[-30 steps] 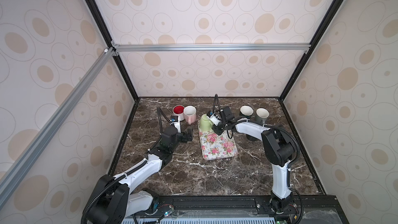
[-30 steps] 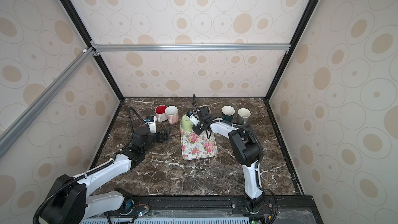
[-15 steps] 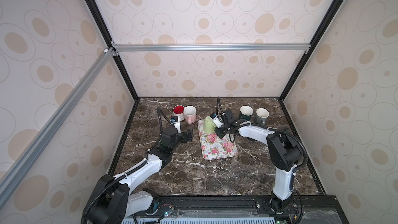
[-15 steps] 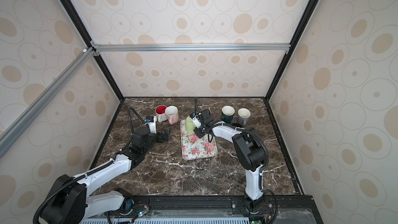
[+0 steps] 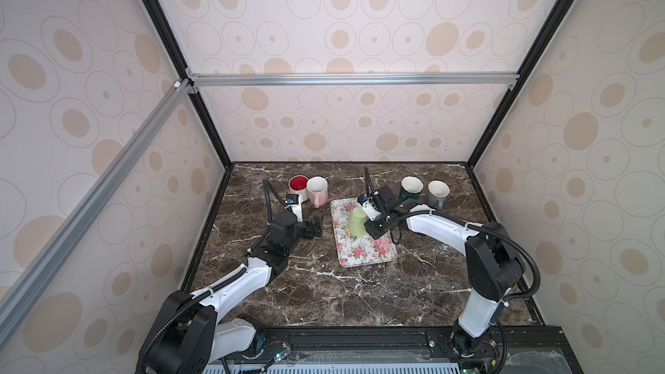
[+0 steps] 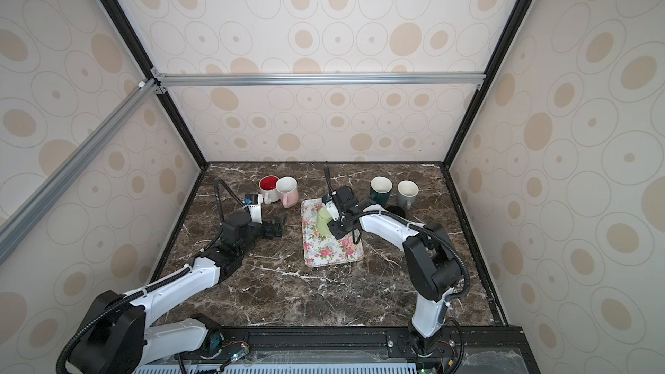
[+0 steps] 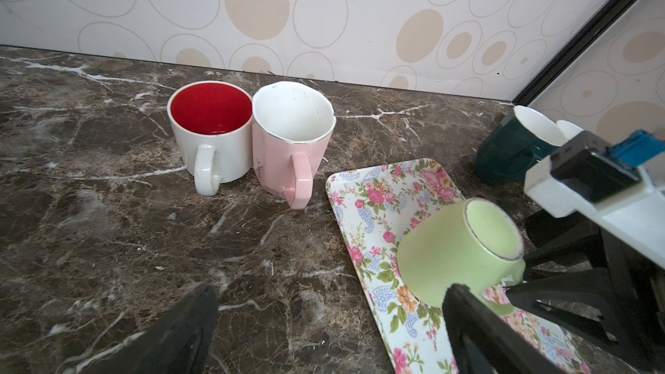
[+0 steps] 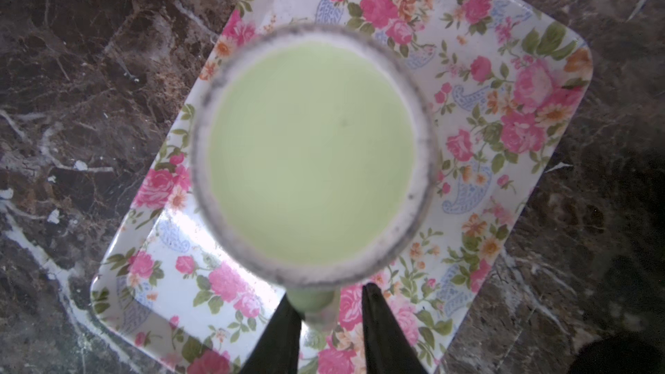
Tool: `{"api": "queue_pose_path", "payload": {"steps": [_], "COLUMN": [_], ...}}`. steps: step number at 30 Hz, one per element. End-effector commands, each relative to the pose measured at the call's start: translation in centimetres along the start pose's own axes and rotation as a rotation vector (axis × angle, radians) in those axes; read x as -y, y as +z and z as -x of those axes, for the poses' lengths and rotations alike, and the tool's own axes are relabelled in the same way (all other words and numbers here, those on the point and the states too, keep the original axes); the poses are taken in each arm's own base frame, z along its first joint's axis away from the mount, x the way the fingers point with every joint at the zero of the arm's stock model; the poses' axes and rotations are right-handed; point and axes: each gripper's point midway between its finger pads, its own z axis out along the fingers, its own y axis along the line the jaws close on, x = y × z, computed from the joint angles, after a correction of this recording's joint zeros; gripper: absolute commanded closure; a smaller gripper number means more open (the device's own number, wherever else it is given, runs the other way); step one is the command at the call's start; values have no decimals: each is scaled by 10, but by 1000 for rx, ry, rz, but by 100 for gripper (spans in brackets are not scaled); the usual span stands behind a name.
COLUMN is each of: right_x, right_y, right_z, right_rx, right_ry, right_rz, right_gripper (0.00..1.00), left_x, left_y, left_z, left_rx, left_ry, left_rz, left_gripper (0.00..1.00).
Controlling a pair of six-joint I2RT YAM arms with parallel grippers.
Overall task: Turn the mug right side up
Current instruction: Pick up the mug from the tray.
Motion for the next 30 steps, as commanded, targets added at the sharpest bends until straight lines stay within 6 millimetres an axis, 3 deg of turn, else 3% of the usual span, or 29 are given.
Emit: {"api": "queue_pose_path", "payload": {"steps": [1, 7, 20, 27, 30], "right_x": [5, 7, 4, 6, 4], "right_y": [-6, 3, 14, 17, 18], "right_z": [7, 11, 8, 7, 8], "right_rx": [-30, -92, -145, -162, -156], "right_ry": [12, -11, -51, -40, -41], "right_rz": [-33, -46, -73, -91, -86], "right_gripper": [69, 80, 82, 75, 80], "left_x": [3, 1, 3, 4, 5], "left_y": [1, 1, 5, 5, 5], "left_z": [-2, -3, -7, -8, -9], "left_rx": [-4, -7, -22, -25, -25], "left_ry": [-4, 1, -5, -10, -7], "left_rz": [-10, -3, -15, -20, -24], "left_gripper": [2, 2, 2, 2, 2]}}
